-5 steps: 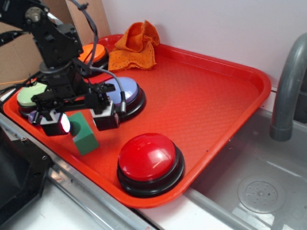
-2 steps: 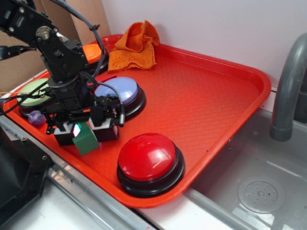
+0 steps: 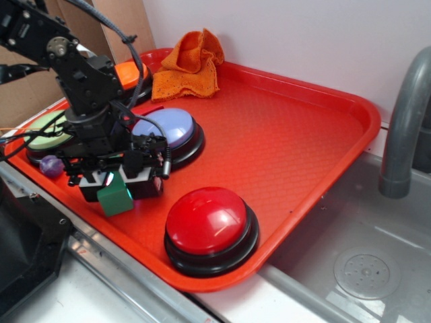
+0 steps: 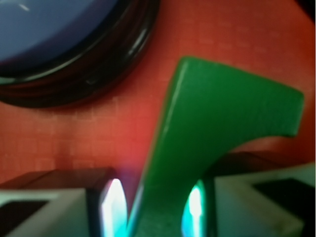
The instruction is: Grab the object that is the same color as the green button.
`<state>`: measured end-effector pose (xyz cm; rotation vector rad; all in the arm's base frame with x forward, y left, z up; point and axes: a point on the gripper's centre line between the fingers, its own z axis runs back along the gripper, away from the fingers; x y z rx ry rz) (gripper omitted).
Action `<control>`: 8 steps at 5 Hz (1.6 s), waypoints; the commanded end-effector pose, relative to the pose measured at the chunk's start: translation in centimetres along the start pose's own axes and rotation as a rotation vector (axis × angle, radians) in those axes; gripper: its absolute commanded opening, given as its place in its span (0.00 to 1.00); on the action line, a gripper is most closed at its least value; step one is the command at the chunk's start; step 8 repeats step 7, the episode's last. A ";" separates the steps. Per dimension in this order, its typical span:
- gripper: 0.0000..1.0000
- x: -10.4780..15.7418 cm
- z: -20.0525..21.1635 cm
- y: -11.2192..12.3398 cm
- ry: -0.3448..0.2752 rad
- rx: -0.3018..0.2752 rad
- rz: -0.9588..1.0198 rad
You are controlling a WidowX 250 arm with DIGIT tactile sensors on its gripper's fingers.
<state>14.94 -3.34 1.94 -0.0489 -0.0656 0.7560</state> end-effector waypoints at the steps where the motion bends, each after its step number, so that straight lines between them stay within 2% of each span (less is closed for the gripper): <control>1: 0.00 1.7 4.3 -1.8 -0.045 0.010 -0.135; 2: 0.00 2.7 7.8 -2.6 -0.004 0.006 -0.281; 3: 0.00 3.8 11.1 -3.2 -0.002 -0.021 -0.463; 4: 0.00 4.6 13.7 -3.7 -0.034 -0.034 -0.620; 5: 0.00 5.1 15.9 -4.2 -0.069 -0.024 -0.740; 6: 0.00 4.9 16.1 -4.1 -0.108 -0.004 -0.704; 7: 0.00 5.2 15.7 -3.7 -0.080 0.019 -0.701; 8: 0.00 5.2 15.7 -3.7 -0.080 0.019 -0.701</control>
